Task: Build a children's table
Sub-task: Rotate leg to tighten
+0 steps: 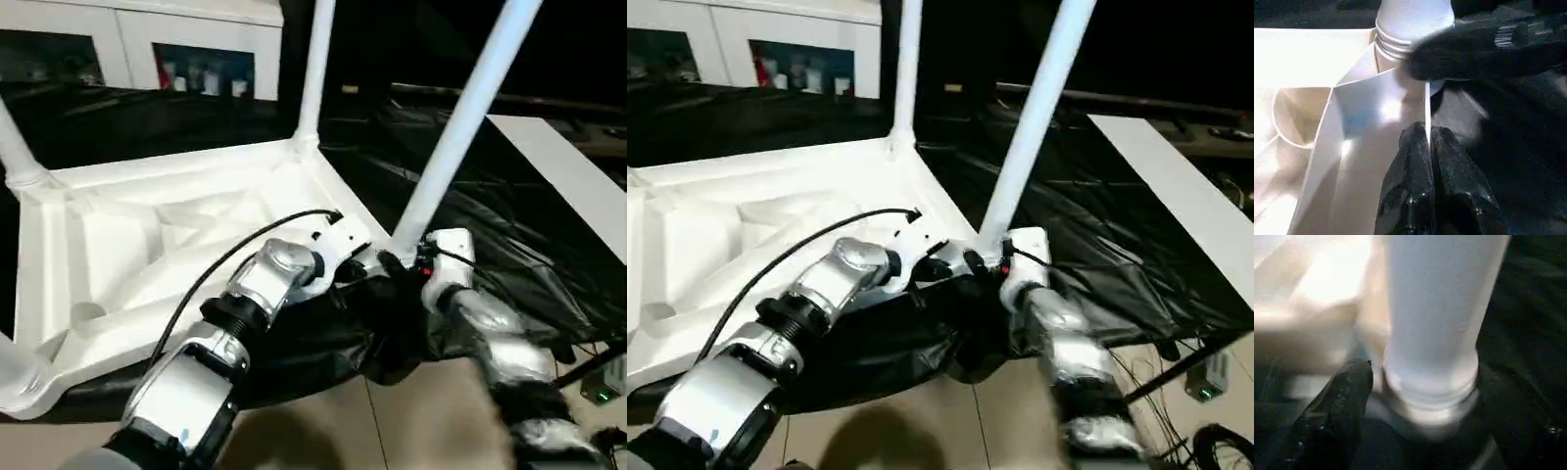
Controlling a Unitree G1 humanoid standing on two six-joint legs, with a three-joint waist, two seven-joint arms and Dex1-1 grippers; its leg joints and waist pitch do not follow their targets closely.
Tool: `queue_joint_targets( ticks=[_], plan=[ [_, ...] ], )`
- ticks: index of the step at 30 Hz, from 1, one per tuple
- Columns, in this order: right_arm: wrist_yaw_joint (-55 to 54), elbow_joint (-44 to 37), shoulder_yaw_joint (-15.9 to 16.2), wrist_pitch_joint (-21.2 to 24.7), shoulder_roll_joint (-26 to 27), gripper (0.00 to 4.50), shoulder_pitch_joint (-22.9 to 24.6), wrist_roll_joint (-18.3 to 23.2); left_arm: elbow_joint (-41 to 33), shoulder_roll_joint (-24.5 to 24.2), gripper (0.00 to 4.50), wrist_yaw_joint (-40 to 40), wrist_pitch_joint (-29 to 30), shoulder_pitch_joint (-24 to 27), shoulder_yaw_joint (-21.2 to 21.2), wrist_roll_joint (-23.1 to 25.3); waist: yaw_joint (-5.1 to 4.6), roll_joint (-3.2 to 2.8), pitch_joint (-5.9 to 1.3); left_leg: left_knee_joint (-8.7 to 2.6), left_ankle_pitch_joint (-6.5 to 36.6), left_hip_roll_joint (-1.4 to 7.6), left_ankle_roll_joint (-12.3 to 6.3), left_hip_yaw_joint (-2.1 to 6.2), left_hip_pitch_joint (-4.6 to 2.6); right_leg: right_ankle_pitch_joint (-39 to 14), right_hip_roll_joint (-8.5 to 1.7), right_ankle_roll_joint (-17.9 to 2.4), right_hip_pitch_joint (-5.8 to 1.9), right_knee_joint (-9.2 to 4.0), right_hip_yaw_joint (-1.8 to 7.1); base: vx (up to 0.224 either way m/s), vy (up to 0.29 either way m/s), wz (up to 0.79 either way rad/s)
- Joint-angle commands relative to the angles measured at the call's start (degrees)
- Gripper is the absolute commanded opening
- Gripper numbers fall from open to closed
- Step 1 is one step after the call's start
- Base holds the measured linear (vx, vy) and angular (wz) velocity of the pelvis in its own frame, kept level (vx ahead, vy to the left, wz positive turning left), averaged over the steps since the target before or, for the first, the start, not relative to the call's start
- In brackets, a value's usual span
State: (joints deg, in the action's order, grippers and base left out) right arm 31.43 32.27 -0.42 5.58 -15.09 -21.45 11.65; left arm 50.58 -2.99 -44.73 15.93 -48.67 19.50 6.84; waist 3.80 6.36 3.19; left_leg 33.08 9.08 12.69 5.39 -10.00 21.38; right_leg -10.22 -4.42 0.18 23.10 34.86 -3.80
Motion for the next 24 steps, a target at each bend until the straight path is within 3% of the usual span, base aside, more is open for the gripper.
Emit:
queue_joint_targets(
  ticks=[1, 4, 5, 10, 14, 17, 24],
  plan=[
    [10.4, -6.1, 2.8, 0.8, -4.0, 3.78, 2.5, 0.9, -3.4, -1.8, 0.00, -7.7, 0.7, 2.7, 3.3, 0.5, 0.41, 0.11, -3.16, -3.81, 17.1, 0.63, -2.74, 0.01, -0.25, -23.3, -3.45, -6.3, -2.54, -6.02, 2.08, 0.000, 0.000, 0.00],
    [14.2, -8.4, 3.6, 0.9, -6.7, 3.78, 4.2, 1.1, -8.1, -3.8, 0.00, -12.9, 1.5, 4.4, 5.0, -0.2, 0.29, 0.25, -3.40, -3.69, 15.5, 0.78, -3.01, 0.00, -0.13, -21.6, -3.55, -7.6, -2.52, -5.63, 2.10, 0.000, 0.000, 0.00],
    [15.3, -9.0, 3.8, 0.6, -7.4, 3.78, 4.7, 1.0, -10.5, -4.9, 0.00, -15.5, 0.9, 5.2, 5.9, -0.7, 0.23, 0.06, -3.36, -3.64, 15.4, 0.81, -3.16, -0.14, -0.40, -20.7, -3.45, -8.5, -2.18, -5.64, 2.16, 0.000, 0.000, 0.00],
    [18.4, -10.4, 4.5, -0.3, -8.5, 3.78, 5.8, 0.9, -18.3, -8.7, 0.00, -21.5, 3.1, 7.7, 8.0, -2.1, 0.48, -0.19, -3.26, -3.87, 15.7, 1.17, -2.32, -0.19, -0.75, -18.0, -3.29, -10.3, -2.00, -5.04, 2.24, 0.000, 0.000, 0.00],
    [20.4, -12.1, 5.3, 0.4, -9.1, 3.78, 6.4, 1.6, -23.4, -11.3, 0.00, -24.6, 4.4, 9.5, 8.5, -2.6, 1.11, -0.31, -3.20, -3.96, 16.3, 1.24, -1.54, -0.28, -0.97, -18.1, -3.34, -10.2, -1.92, -5.01, 2.38, 0.000, 0.000, 0.00],
    [21.8, -12.4, 6.1, 1.1, -8.9, 3.78, 6.7, 1.2, -27.4, -13.2, 0.00, -25.6, 6.3, 11.1, 8.6, -2.7, 0.99, -0.17, -3.22, -4.02, 15.9, 1.13, -1.10, -0.20, -0.66, -18.1, -3.36, -9.6, -2.17, -4.87, 2.34, 0.000, 0.000, 0.00],
    [22.0, -11.5, 6.7, 1.4, -8.7, 3.16, 6.4, 0.8, -29.4, -14.4, 0.00, -25.6, 7.7, 11.8, 8.7, -2.9, 0.84, -0.14, -3.14, -3.99, 15.4, 1.03, -0.96, -0.22, -0.63, -18.6, -3.32, -9.1, -2.12, -4.93, 2.38, 0.000, 0.000, 0.00]
  ],
)
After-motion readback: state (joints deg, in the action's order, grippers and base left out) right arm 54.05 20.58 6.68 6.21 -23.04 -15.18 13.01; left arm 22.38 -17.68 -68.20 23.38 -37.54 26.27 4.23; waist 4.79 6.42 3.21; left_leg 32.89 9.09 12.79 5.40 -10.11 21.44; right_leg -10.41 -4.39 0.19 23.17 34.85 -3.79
